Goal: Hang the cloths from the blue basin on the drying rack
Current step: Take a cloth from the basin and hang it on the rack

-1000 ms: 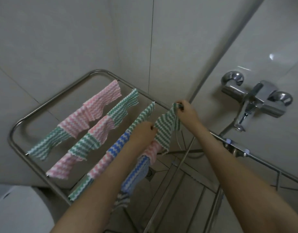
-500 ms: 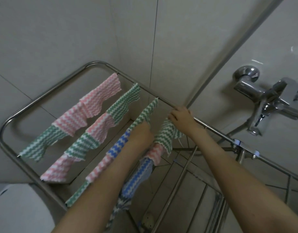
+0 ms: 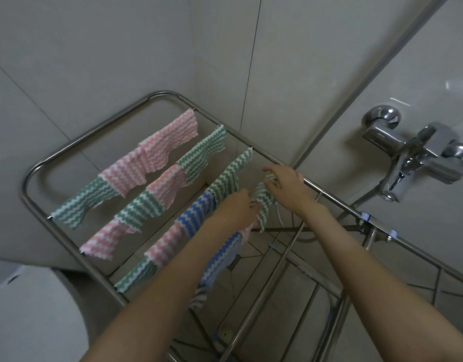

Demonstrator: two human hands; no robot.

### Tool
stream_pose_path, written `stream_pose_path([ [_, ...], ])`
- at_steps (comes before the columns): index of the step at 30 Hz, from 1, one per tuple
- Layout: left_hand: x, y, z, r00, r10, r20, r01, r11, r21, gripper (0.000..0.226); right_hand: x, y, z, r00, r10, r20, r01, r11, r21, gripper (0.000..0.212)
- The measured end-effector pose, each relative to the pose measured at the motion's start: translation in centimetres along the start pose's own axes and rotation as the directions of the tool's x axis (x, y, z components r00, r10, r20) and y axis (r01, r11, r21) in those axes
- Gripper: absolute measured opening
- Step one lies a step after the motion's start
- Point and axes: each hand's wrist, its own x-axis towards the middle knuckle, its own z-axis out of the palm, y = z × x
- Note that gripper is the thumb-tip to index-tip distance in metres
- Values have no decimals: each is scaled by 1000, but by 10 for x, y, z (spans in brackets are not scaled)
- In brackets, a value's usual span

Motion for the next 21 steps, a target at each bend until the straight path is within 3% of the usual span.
stream_pose_path([
  [5,-44,-4,-6,991,37,-131,-43,998,-45,24,-27,-23,-4,991,-108,80,106,994,33,36],
  [12,-129,-20,1,940,-39,-340,62,996,58,33,-82,-72,-7,944,-292,153,289,956,40,32],
  [17,-216,-27,13,846,-141,-515,168,986,5,31,-130,-118,-3,870,-444,215,439,895,75,30],
  [21,-303,-45,36,747,-283,-602,295,952,-81,29,-184,-172,10,736,-613,286,595,788,160,31],
])
